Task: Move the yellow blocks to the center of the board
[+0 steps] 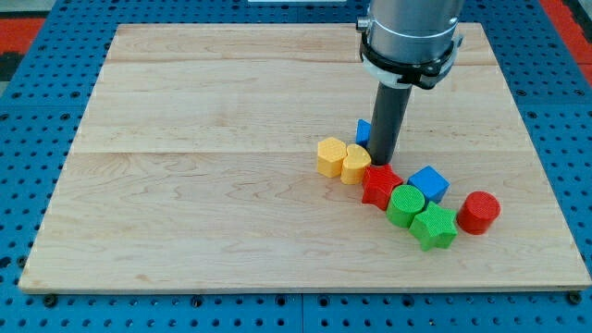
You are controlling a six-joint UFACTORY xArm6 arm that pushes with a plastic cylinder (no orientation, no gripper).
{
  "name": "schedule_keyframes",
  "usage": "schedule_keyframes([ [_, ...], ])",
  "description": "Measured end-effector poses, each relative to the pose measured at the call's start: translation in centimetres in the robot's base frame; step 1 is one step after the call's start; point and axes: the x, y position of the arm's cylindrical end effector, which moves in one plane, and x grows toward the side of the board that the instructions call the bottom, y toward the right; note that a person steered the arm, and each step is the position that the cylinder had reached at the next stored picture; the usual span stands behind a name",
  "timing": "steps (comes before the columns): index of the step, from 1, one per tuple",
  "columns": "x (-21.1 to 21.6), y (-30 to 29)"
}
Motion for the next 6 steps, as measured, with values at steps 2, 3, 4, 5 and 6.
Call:
schedule_keyframes([
  [2,1.3,2.0],
  [3,1.3,-1.5],
  [4,1.5,-7.0],
  [5,1.2,-8.8],
  [6,0.1,-8.5],
])
